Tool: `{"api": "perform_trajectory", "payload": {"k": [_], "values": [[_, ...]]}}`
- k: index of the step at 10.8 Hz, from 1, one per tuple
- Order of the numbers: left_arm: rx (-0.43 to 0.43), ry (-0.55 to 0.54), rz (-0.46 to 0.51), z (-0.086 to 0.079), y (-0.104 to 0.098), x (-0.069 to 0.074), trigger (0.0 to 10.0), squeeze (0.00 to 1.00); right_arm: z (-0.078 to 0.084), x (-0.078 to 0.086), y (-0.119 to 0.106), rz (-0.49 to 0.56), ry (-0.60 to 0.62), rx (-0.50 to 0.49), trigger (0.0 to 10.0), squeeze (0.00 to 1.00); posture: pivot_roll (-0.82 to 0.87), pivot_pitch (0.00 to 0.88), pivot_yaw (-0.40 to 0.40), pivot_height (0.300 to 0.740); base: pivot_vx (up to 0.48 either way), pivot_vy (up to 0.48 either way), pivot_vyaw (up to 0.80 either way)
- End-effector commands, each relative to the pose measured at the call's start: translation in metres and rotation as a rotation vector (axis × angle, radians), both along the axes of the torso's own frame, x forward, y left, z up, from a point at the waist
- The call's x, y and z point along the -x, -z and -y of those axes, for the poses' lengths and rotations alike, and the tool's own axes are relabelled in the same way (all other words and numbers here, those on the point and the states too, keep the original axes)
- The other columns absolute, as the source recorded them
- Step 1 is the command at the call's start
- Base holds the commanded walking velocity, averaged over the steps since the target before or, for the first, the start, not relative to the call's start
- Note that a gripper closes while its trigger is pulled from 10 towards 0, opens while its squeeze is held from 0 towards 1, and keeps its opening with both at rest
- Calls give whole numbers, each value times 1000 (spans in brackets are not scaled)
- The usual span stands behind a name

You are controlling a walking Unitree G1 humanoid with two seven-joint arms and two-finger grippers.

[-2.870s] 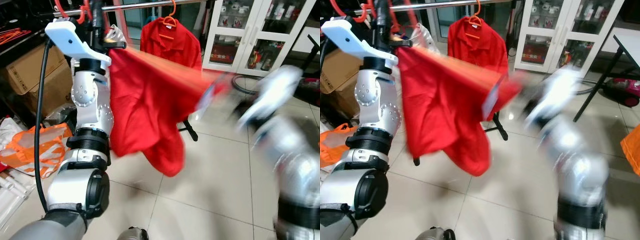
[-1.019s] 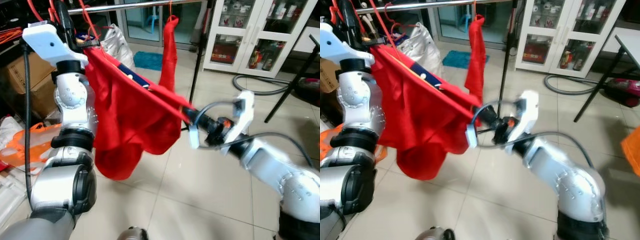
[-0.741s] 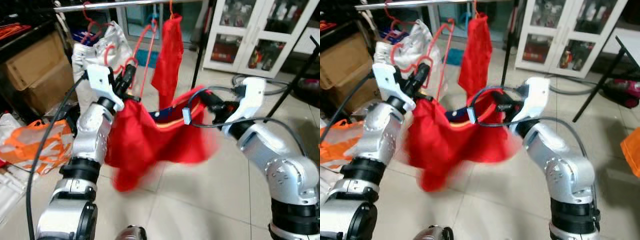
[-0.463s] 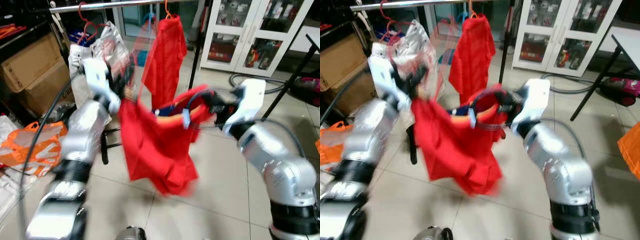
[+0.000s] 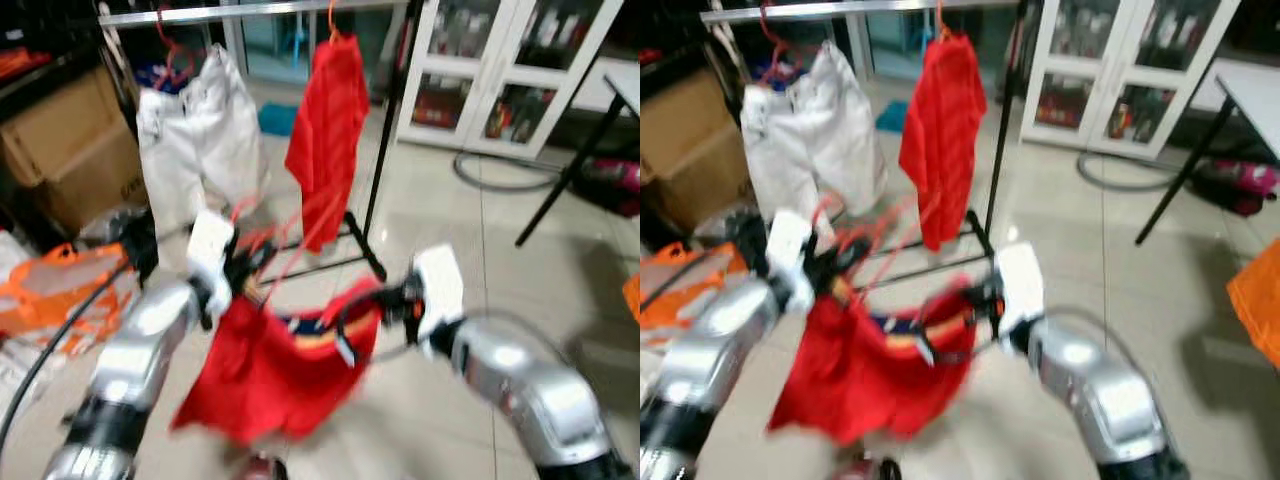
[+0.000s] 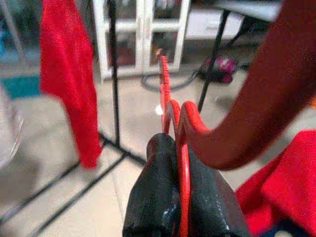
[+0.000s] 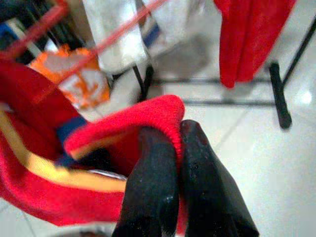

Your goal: Hang hanger

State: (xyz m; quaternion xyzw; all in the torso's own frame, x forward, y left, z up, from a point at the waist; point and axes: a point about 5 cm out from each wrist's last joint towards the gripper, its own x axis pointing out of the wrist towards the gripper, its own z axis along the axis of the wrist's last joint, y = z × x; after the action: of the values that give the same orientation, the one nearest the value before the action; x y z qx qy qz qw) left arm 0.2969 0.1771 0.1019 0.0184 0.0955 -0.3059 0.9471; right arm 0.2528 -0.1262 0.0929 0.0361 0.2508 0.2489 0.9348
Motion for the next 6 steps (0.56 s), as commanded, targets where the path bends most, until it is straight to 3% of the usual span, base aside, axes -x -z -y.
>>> {"api": "perform_trajectory", "payload": {"k": [1,2,3,4,6], "values": [[-39,-47,-26,-4,10,2,10000,0,3,-2,6,19,25,25,0,0,-28,31,19,740,0,0,0],[-259,-157,-62,-11,35,9,10000,0,9,-5,17,48,100,52,0,0,-23,35,14,740,0,0,0],[-277,-172,-47,-6,38,14,10000,0,11,-6,21,43,169,20,0,0,-18,33,7,740,0,0,0],[-211,-231,-38,-1,34,16,10000,0,6,-5,22,26,180,-35,0,0,-6,27,-15,740,0,0,0],[-431,-315,102,-15,18,4,10000,0,-2,-14,16,58,124,-51,0,0,10,37,-60,740,0,0,0]]}}
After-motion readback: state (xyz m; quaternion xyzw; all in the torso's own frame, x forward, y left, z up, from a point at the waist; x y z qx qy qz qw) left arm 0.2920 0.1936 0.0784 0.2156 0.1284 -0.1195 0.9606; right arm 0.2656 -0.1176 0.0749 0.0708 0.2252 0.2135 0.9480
